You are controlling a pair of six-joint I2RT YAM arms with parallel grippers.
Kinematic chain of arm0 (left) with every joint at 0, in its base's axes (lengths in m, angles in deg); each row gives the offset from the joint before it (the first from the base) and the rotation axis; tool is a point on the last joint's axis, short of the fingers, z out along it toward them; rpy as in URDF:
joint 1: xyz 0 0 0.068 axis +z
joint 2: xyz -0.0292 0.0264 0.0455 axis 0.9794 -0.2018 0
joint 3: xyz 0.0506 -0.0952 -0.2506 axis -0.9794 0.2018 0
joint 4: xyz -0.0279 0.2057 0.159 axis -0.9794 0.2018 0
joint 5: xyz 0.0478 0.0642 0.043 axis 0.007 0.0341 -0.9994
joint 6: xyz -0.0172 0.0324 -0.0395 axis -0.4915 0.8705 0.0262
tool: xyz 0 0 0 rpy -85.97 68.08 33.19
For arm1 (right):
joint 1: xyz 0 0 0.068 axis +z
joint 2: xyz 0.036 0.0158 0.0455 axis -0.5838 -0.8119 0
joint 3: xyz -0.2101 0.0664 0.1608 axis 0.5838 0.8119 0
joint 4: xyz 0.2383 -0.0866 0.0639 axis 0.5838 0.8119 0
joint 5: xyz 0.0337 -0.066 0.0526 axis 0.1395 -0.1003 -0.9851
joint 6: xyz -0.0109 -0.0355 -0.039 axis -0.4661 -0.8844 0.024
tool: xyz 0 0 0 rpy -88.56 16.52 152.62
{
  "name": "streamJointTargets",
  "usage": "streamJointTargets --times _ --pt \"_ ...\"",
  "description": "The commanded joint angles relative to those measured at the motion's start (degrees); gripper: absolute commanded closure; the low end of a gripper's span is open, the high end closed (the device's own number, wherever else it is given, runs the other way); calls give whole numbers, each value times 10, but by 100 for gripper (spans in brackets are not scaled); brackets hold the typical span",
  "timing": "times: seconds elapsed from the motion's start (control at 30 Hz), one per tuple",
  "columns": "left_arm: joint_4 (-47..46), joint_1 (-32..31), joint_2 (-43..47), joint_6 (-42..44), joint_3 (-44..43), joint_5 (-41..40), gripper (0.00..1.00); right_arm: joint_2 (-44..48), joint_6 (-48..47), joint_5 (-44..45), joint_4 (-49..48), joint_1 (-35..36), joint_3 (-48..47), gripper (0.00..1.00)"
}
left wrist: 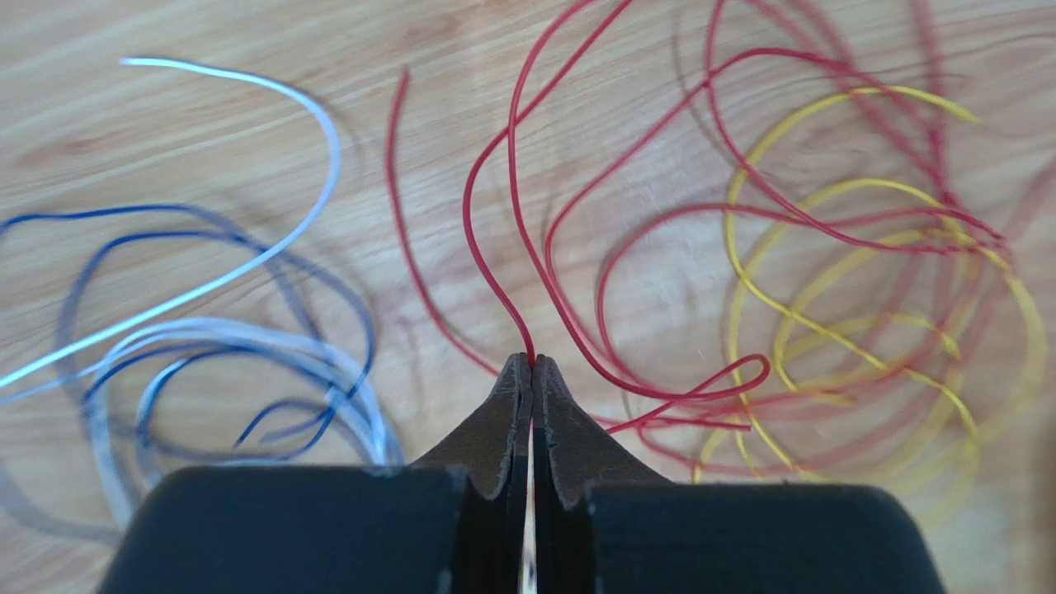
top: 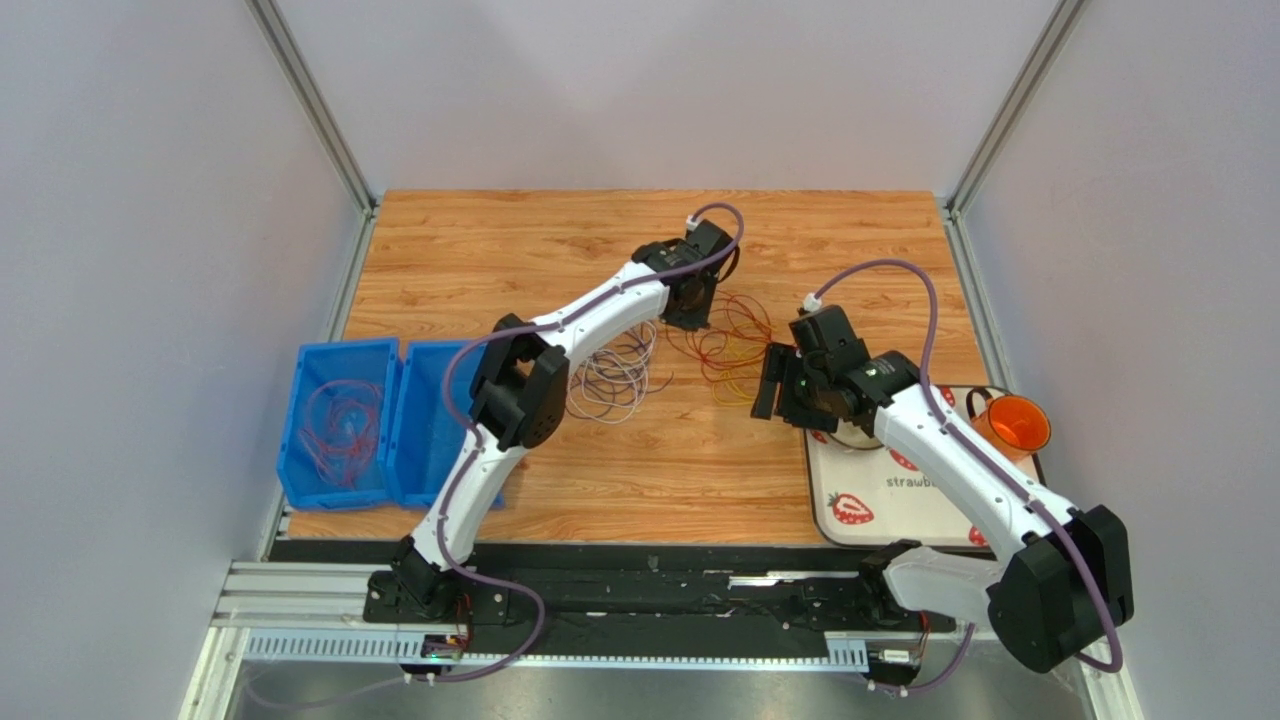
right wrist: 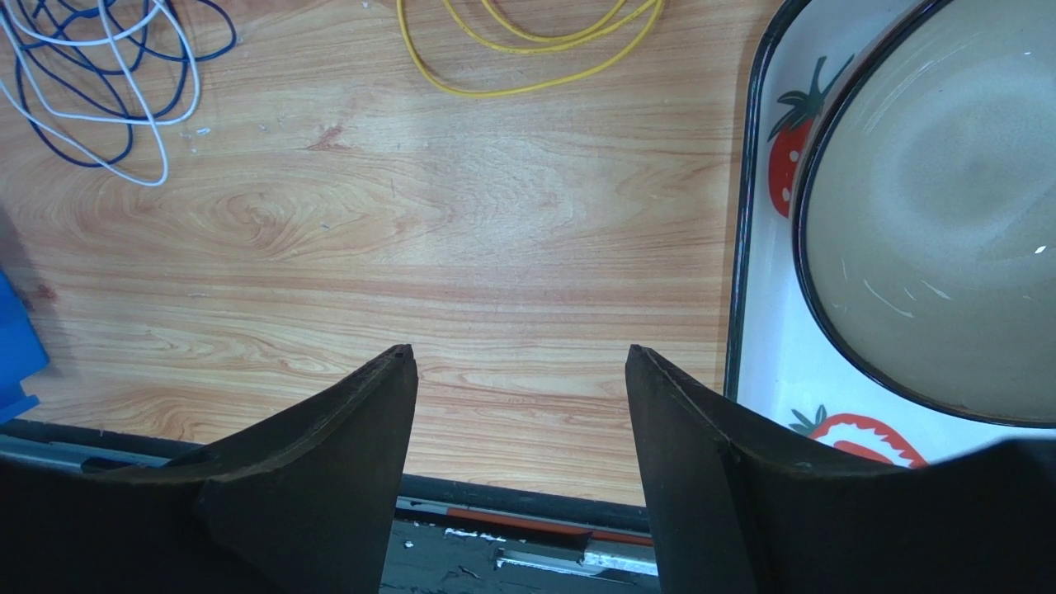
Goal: Untangle the cables
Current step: Pick up the cable at the center of the board.
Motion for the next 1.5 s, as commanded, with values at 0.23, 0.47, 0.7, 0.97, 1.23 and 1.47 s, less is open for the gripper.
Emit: streamJointTargets --times 0.23,0.47,0.7,0.97,1.23,1.47 --pt "131 -7 189 57 -199 52 100 70 24 -33 22 -1 -26 35" --pt "-13 -53 374 174 -177 81 100 121 42 -47 35 -1 -14 35" --pt "-131 -87 501 190 -16 43 100 159 62 -59 39 0 -11 35" --pt "-147 -87 555 61 288 32 100 190 71 -87 44 1 2 35" --pt "-222 -91 480 -49 494 132 100 212 90 -89 53 3 31 36" --pt "-192 -94 428 -76 512 150 100 215 92 -95 52 6 43 36"
